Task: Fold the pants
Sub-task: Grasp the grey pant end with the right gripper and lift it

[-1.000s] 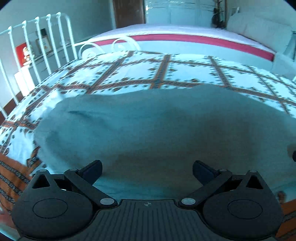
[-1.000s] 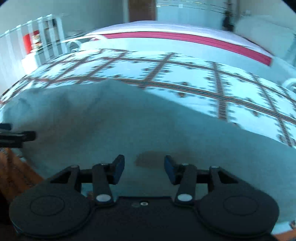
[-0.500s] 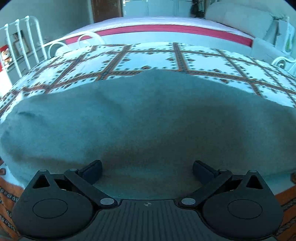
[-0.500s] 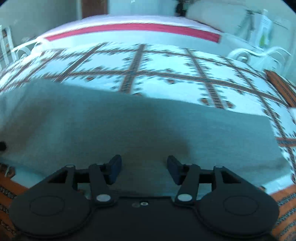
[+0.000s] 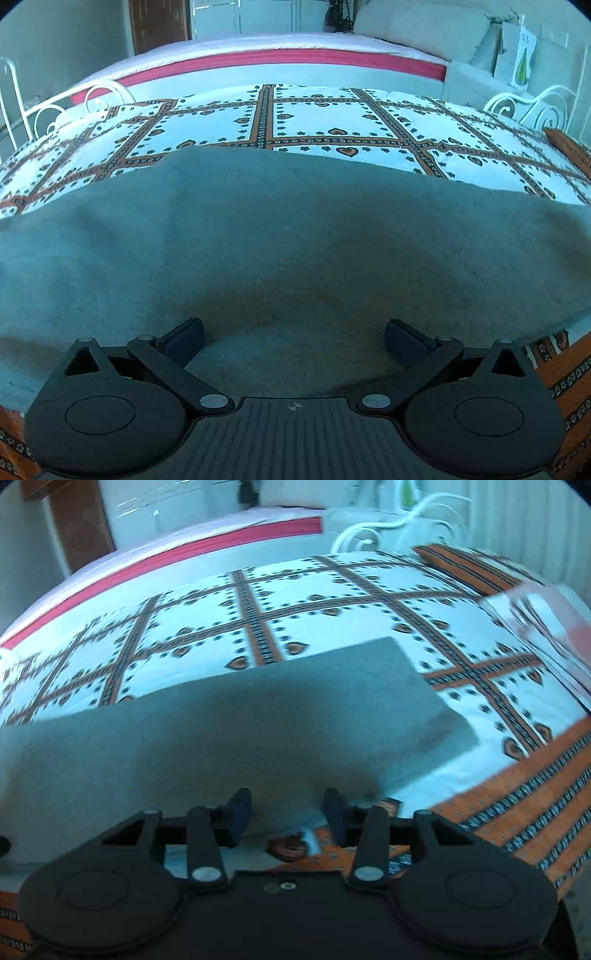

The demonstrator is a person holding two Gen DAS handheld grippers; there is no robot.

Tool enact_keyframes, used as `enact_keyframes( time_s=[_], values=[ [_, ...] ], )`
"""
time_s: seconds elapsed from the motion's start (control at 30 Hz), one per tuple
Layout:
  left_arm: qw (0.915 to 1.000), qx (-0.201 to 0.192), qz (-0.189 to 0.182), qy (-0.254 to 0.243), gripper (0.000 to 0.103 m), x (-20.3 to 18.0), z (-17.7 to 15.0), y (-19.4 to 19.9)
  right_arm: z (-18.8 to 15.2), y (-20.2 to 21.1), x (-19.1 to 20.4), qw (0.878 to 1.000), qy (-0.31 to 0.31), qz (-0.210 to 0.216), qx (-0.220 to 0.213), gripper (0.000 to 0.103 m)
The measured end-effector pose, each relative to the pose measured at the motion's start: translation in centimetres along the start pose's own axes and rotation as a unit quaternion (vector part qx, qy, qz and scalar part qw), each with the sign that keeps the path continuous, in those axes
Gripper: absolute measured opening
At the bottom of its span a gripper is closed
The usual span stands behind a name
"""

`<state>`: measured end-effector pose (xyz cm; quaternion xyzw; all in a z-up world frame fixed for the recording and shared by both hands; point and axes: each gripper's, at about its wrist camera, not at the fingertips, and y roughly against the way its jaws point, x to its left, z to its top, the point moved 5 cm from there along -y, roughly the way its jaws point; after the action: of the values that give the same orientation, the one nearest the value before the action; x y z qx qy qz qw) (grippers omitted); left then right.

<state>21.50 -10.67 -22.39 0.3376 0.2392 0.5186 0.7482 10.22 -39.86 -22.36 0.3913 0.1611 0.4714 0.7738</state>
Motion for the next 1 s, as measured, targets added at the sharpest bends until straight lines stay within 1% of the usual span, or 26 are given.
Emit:
enact_keyframes(
  time_s=[0.1, 0.17, 0.23, 0.3, 0.37, 0.4, 0.43, 0.5, 0.57, 0.63, 0.7, 0.8, 0.87, 0.9, 0.93, 1.0],
  values=[
    [1.0, 0.001, -0.002, 0.001, 0.103, 0.2, 0.1, 0.3, 0.1, 0.5, -2.4, 0.999, -0.037, -0.027, -0.005, 0.036],
    [1.0, 0.001, -0.002, 0.002, 0.103, 0.2, 0.0, 0.2, 0.1, 0.5, -4.6, 0.996, -0.083, -0.042, -0.001, 0.036],
    [1.0, 0.0, -0.002, 0.001, 0.103, 0.2, 0.0, 0.2, -0.1, 0.4, -6.8, 0.99, -0.133, -0.056, 0.004, 0.037],
    [1.0, -0.001, -0.003, 0.002, 0.103, 0.2, 0.1, 0.0, -0.3, 0.3, -8.2, 0.984, -0.171, -0.049, 0.002, 0.037],
    [1.0, -0.001, -0.003, 0.001, 0.103, 0.1, 0.1, -0.1, 0.0, 0.2, -8.5, 0.984, -0.175, -0.04, -0.003, 0.034],
    [1.0, -0.002, -0.003, 0.002, 0.103, 0.1, 0.1, -0.1, 0.3, 0.2, -8.7, 0.984, -0.175, -0.042, -0.011, 0.021],
    [1.0, -0.002, -0.003, 0.002, 0.103, 0.1, 0.0, -0.1, 0.5, 0.2, -8.8, 0.983, -0.177, -0.042, -0.018, 0.005],
    [1.0, -0.003, -0.004, 0.002, 0.103, 0.0, 0.0, -0.1, 0.9, -0.5, -9.2, 0.982, -0.184, -0.042, -0.01, 0.01],
    [1.0, -0.003, -0.004, 0.002, 0.103, 0.0, 0.0, -0.1, 1.1, -1.3, -9.8, 0.979, -0.198, -0.037, 0.007, 0.02],
    [1.0, -0.004, -0.002, 0.002, 0.103, 0.1, 0.0, -0.1, 1.3, -1.4, -9.9, 0.977, -0.21, -0.026, 0.001, 0.022],
    [1.0, -0.003, 0.0, 0.003, 0.103, 0.0, 0.0, -0.2, 1.6, -1.8, -10.0, 0.977, -0.209, -0.027, 0.0, 0.022],
    [1.0, -0.001, -0.002, 0.003, 0.103, 0.0, 0.1, 0.0, 1.3, -1.3, -11.1, 0.966, -0.257, -0.03, -0.009, 0.023],
    [1.0, -0.001, -0.004, 0.001, 0.103, 0.1, 0.1, -0.1, 0.8, -0.7, -11.5, 0.964, -0.261, -0.042, -0.015, 0.032],
    [1.0, -0.001, -0.004, 0.0, 0.103, 0.0, 0.1, -0.1, 0.7, -0.4, -11.7, 0.963, -0.266, -0.047, -0.017, 0.034],
    [1.0, -0.001, -0.002, 0.002, 0.103, 0.1, 0.1, -0.1, 0.6, -0.2, -11.8, 0.961, -0.271, -0.05, -0.02, 0.04],
    [1.0, -0.002, -0.001, 0.003, 0.103, 0.0, 0.1, -0.1, 0.5, -0.2, -11.9, 0.964, -0.261, -0.058, -0.016, 0.04]
  ],
)
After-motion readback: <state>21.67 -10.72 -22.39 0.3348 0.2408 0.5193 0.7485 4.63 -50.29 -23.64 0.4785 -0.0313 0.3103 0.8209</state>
